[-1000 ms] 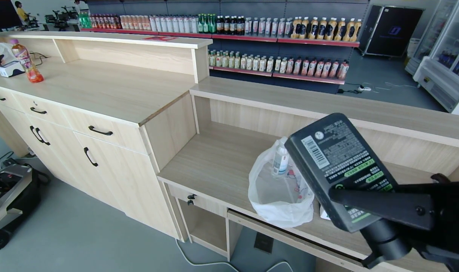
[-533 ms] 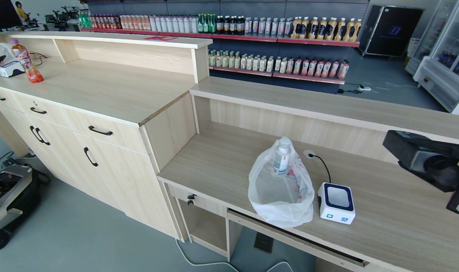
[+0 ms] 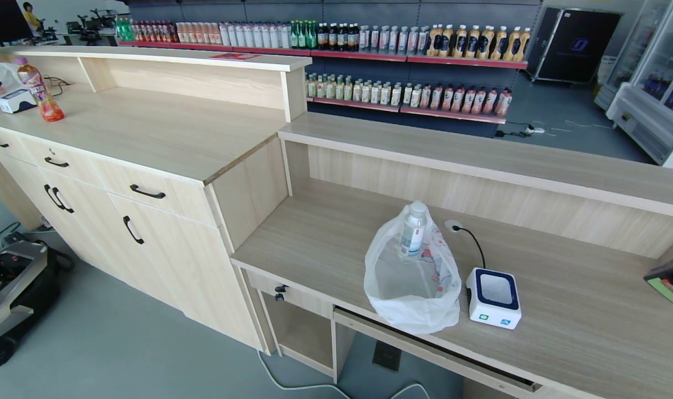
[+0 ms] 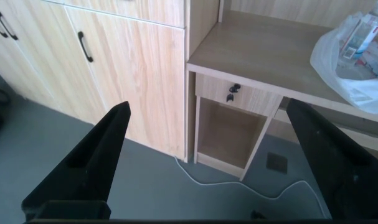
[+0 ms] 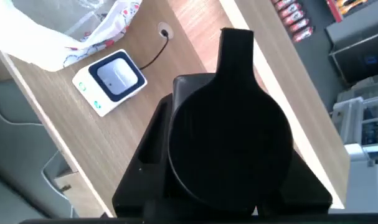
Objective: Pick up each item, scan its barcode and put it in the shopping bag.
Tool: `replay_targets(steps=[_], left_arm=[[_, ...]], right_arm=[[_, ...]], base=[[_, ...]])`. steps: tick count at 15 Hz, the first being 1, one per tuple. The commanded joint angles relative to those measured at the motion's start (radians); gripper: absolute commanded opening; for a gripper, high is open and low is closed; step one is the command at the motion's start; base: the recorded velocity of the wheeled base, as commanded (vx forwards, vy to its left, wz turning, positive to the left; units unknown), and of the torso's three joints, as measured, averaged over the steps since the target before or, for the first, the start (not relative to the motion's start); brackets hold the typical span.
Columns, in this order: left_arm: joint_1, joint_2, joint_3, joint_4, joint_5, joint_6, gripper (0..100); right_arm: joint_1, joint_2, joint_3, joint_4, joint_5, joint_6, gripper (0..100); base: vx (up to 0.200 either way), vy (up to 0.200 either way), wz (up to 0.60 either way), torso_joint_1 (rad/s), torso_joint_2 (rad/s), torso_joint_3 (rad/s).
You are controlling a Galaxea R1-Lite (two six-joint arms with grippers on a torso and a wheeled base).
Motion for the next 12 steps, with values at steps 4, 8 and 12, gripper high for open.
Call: replay_targets(steps=[4,8,12], left_arm=[[0.001,0.001,0.0,0.0,0.0,-0.001,100],[0.001,0.001,0.0,0.0,0.0,-0.001,100],[0.001,0.001,0.0,0.0,0.0,-0.001,100]], right_arm=[[0.247,-0.031,-0.007,0.008,-0.339,0.608,0],[0.279,0.153,-0.012,-0.006,-0.344,1.064,0],[0.19,0.427,-0.101,-0.187,-0.313,1.141,0]], base=[[0.0,0.0,0.45,0.002,0.0,0.003],[0.0,0.0,0.0,0.0,0.0,0.0],[0.0,0.0,0.0,0.0,0.0,0.0]])
